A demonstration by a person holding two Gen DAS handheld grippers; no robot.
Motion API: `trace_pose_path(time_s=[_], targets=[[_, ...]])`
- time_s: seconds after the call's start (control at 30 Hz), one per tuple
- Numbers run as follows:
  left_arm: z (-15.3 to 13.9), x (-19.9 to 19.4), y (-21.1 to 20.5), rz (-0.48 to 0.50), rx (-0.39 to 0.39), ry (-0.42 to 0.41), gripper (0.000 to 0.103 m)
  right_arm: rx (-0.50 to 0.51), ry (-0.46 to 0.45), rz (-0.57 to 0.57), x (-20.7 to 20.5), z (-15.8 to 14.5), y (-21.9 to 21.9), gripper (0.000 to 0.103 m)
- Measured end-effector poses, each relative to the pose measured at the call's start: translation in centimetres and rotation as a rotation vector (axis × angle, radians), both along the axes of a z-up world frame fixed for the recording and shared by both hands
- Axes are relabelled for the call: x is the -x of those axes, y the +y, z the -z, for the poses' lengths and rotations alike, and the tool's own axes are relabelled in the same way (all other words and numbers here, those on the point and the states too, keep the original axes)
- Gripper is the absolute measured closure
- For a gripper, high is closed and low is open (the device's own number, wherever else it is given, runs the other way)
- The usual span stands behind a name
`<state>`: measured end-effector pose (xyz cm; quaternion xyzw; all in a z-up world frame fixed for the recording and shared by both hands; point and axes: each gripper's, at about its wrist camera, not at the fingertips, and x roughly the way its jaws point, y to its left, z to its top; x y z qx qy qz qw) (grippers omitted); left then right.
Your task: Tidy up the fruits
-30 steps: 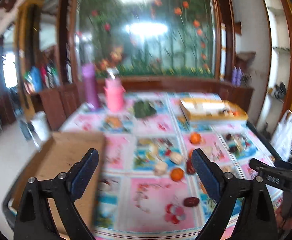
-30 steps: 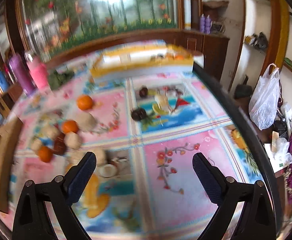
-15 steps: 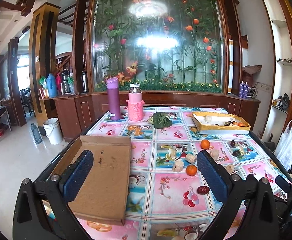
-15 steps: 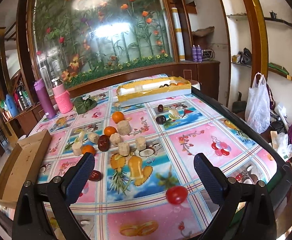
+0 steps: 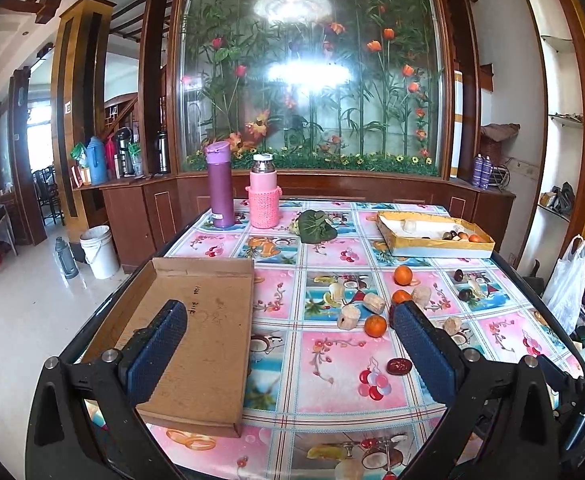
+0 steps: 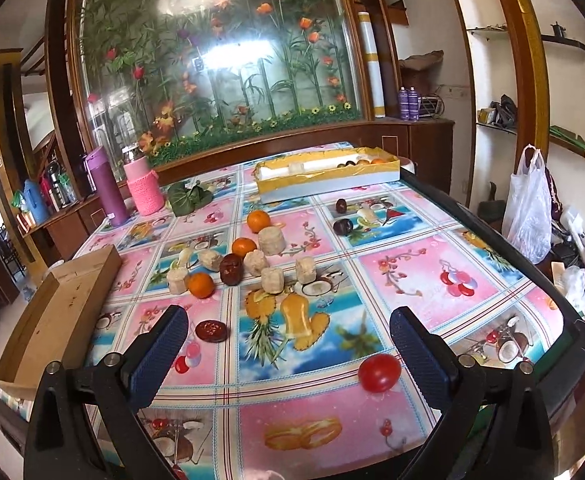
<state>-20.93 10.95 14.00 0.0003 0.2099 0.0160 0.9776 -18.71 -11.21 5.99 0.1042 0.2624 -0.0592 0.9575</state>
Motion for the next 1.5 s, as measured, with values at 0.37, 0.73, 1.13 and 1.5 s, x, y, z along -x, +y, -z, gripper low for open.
trace_pose_path(time_s=[0.37,0.73,1.13,1.5], targets=[[-1.8,-0.5,6.5,-0.177,-0.002,-0.045,0.0,0.046,0.017,-0.159,-0.9,-0.8,3.7,0.001],[-2.1,1.3,13.3,-0.328,0.068,-0.07,0.0,0.257,0.229,-0.46,-7.4,3.0,16.9,0.001],[-1.6,1.0,11.3,-0.277,0.041,-0.052,0.0,0.168,0.187,-0.591,-5.1,2.3,18.7,0.001],[-0.7,0.2,7.5,-0.233,-0.049,-0.027,0.0,0.032,0.099,-0.404,-4.2,0.8,12.5,0.001]])
